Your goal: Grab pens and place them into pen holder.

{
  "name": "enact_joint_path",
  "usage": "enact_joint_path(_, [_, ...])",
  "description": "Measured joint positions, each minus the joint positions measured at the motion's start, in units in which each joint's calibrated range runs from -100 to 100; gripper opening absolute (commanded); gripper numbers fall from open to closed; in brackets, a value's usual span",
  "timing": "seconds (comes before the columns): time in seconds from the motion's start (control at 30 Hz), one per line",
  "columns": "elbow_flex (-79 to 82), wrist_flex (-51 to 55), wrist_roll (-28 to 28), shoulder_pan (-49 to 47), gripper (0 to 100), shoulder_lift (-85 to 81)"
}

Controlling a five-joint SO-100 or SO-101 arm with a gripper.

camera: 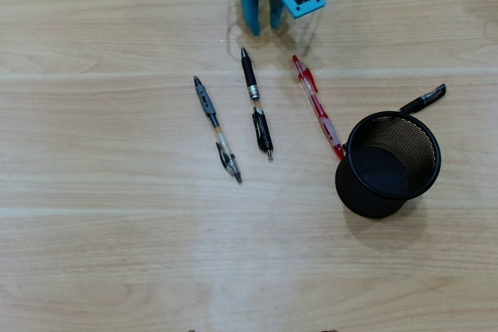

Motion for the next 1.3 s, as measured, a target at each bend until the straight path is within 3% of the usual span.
enact_joint_path(0.27, [-8.3,4.3,-0.4,2.4,13,6.2])
enact_joint_path(0.4, [-26.6,3.3,0.6,4.1,13,24.8])
enact_joint_path(0.77, [-99.1,2.6,13.2,10.9,13,102.4])
enact_joint_path(0.83, [-105.9,5.9,11.9,13.8,13,112.3])
enact_joint_path(1.0, [-108.9,8.7,7.6,18.0,13,122.1])
enact_joint_path(1.3, [-109.8,8.8,6.9,17.0,13,128.0])
